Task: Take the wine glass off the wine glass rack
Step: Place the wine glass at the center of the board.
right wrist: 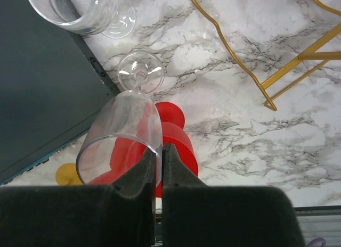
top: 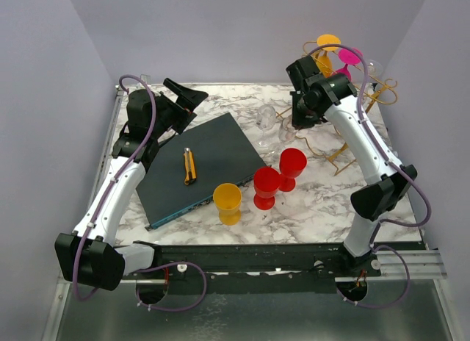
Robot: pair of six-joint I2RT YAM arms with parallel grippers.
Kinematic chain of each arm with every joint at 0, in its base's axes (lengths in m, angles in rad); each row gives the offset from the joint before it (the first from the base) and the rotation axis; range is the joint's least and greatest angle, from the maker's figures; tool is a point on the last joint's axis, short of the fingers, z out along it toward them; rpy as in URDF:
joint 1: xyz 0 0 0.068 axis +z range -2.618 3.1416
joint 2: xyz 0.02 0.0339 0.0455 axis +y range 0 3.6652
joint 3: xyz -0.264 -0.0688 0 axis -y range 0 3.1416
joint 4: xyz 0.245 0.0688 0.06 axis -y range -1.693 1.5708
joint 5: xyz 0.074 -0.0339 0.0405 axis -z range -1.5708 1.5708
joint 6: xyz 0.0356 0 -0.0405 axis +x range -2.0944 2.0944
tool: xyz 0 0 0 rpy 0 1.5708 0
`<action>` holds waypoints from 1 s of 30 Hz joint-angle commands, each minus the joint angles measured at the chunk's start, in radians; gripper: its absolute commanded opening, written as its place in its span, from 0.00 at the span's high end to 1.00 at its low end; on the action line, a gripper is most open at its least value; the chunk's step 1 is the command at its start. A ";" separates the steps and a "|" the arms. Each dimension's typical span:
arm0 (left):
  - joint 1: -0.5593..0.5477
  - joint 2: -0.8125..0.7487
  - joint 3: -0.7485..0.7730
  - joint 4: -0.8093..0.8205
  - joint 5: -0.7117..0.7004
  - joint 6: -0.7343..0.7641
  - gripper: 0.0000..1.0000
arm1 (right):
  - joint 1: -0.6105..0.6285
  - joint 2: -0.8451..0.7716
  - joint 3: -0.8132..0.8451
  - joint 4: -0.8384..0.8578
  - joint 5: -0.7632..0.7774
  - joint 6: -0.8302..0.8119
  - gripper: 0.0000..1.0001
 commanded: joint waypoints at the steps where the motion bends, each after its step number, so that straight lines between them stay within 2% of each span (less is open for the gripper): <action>1: 0.008 -0.017 0.037 -0.015 -0.008 0.032 0.01 | -0.017 0.034 0.025 0.028 -0.022 -0.018 1.00; 26: 0.014 -0.021 0.047 -0.029 0.005 0.055 0.01 | -0.069 0.135 -0.002 0.055 -0.063 -0.057 1.00; 30: 0.017 -0.020 0.048 -0.031 0.005 0.060 0.01 | -0.070 0.144 -0.002 0.051 -0.062 -0.057 0.97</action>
